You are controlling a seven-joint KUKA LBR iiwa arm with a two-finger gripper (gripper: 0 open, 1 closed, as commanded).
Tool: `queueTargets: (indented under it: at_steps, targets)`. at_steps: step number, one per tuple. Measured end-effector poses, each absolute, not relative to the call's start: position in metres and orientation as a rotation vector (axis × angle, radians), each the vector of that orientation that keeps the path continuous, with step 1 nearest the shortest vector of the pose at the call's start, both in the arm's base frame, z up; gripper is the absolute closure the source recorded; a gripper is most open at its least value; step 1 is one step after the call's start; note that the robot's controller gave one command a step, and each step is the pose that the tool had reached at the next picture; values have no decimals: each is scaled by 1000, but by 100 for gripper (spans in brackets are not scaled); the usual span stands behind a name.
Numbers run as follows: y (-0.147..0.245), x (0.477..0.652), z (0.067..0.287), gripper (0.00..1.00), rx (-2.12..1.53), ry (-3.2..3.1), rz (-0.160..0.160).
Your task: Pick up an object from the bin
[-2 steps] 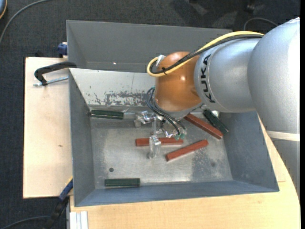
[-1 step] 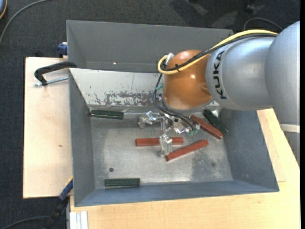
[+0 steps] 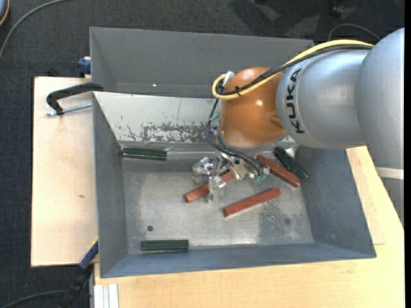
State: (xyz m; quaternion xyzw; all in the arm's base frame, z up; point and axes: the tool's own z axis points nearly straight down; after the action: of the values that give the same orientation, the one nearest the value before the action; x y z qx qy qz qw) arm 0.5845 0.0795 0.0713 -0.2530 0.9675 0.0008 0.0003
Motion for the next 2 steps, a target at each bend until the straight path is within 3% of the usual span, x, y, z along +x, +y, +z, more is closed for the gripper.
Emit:
queueTargets:
  at_steps: [1, 2]
  targets:
    - [107, 588, 205, 100, -770, 3028, 1]
    - [105, 586, 200, 0, -769, 3039, 3]
